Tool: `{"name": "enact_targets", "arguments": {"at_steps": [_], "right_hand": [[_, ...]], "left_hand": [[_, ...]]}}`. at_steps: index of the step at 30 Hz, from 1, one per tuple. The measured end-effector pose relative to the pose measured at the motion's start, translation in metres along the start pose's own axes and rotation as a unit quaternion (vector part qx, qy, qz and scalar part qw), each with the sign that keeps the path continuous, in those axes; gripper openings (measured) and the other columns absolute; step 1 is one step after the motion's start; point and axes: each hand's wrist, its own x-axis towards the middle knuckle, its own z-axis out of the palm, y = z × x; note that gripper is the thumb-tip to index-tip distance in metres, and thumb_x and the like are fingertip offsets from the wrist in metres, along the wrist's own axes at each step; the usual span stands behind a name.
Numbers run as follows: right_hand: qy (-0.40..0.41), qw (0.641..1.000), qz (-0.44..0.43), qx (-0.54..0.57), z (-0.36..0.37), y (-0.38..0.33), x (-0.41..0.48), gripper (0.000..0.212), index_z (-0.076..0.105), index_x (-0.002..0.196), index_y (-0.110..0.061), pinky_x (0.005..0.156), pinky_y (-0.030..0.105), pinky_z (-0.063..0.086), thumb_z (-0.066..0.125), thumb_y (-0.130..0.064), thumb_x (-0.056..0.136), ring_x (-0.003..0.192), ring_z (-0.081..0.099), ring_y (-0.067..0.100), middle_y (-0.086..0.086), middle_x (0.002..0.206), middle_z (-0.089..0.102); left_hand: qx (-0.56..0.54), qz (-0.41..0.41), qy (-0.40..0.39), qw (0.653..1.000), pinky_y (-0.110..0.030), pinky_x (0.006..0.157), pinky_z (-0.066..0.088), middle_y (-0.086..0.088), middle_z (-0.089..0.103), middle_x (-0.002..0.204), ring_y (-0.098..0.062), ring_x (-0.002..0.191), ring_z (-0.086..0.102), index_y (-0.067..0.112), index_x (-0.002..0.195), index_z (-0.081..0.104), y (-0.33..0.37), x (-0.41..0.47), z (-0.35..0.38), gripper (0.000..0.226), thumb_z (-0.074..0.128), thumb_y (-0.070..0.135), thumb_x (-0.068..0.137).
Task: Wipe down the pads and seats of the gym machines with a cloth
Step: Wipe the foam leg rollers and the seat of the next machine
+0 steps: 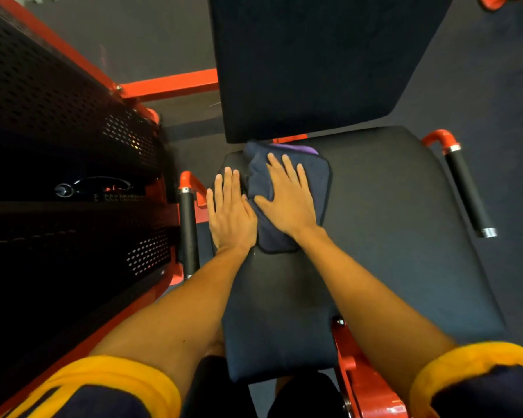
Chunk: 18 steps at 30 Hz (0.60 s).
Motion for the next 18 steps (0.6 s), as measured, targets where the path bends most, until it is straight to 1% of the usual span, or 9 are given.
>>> {"name": "enact_targets", "arguments": {"at_steps": [3,5,6,8,10,12,14,16,18], "right_hand": [[-0.017,0.999,-0.021,-0.021,-0.006,0.026,-0.036,0.091,0.015,0.163,-0.019,0.128,0.041,-0.006,0.065,-0.044,0.091,0.158,0.003,0.021,-0.001,0.171,0.011],[-0.014,0.999,-0.01,-0.04,-0.017,0.046,-0.023,0.09,0.019,0.162,-0.019,0.128,0.043,-0.003,0.067,-0.045,0.09,0.158,0.005,0.022,0.0,0.171,0.011],[-0.007,0.999,0.009,-0.041,-0.023,0.05,-0.011,0.089,0.02,0.162,-0.019,0.128,0.044,-0.003,0.065,-0.045,0.09,0.158,0.004,0.022,-0.001,0.171,0.009],[0.004,0.998,0.045,-0.044,-0.026,0.045,0.015,0.083,0.021,0.162,-0.021,0.127,0.045,-0.006,0.059,-0.046,0.093,0.158,-0.001,0.022,-0.002,0.172,0.006],[0.009,0.998,0.052,-0.034,-0.02,0.03,0.026,0.081,0.019,0.162,-0.022,0.126,0.046,-0.008,0.056,-0.045,0.095,0.158,-0.003,0.024,-0.002,0.172,0.006],[-0.001,1.0,0.024,-0.005,-0.012,0.018,0.011,0.084,0.016,0.163,-0.021,0.127,0.046,-0.009,0.06,-0.041,0.094,0.158,-0.002,0.023,-0.001,0.172,0.009],[-0.026,0.999,-0.025,0.012,-0.007,0.018,-0.019,0.086,0.016,0.163,-0.022,0.127,0.042,-0.01,0.064,-0.038,0.093,0.158,-0.003,0.02,-0.003,0.171,0.01],[-0.053,0.996,-0.071,0.007,-0.004,0.031,-0.048,0.089,0.016,0.163,-0.023,0.126,0.036,-0.013,0.066,-0.037,0.092,0.158,-0.003,0.017,-0.006,0.171,0.01],[-0.052,0.995,-0.086,-0.004,-0.009,0.05,-0.057,0.09,0.017,0.163,-0.024,0.126,0.036,-0.011,0.069,-0.034,0.09,0.158,0.001,0.016,-0.007,0.171,0.012]], "left_hand": [[-0.015,-0.001,-0.003,1.0,-0.04,0.127,0.009,0.0,0.022,0.167,-0.018,0.155,0.017,0.017,0.159,0.026,0.002,0.0,-0.003,0.061,0.019,0.03,0.1],[-0.021,-0.006,-0.003,1.0,-0.039,0.127,0.009,0.001,0.021,0.167,-0.018,0.155,0.016,0.018,0.16,0.026,0.004,0.001,-0.006,0.061,0.02,0.031,0.1],[-0.02,-0.006,-0.003,1.0,-0.04,0.127,0.009,0.001,0.021,0.167,-0.018,0.155,0.016,0.017,0.16,0.026,0.005,0.001,-0.006,0.061,0.02,0.031,0.1],[-0.011,-0.004,-0.004,1.0,-0.04,0.127,0.01,0.001,0.02,0.168,-0.018,0.155,0.015,0.017,0.16,0.024,0.004,0.003,-0.006,0.06,0.022,0.03,0.101],[-0.004,-0.002,-0.007,1.0,-0.041,0.127,0.01,0.0,0.018,0.168,-0.018,0.155,0.014,0.017,0.16,0.023,0.004,0.006,-0.004,0.059,0.028,0.029,0.102],[-0.005,-0.002,-0.013,1.0,-0.041,0.127,0.009,0.0,0.017,0.168,-0.018,0.156,0.012,0.018,0.161,0.022,0.003,0.004,-0.002,0.059,0.033,0.027,0.104],[0.001,0.001,-0.013,1.0,-0.041,0.127,0.009,0.0,0.015,0.169,-0.018,0.156,0.011,0.017,0.161,0.02,0.002,0.002,-0.002,0.059,0.035,0.025,0.105],[0.005,0.006,-0.013,1.0,-0.042,0.127,0.009,0.0,0.014,0.169,-0.019,0.156,0.011,0.017,0.161,0.019,0.002,0.002,-0.005,0.058,0.035,0.024,0.105],[-0.004,0.005,-0.011,1.0,-0.042,0.127,0.009,0.0,0.015,0.169,-0.019,0.156,0.012,0.016,0.161,0.021,0.004,0.002,-0.008,0.058,0.034,0.024,0.105]]}}
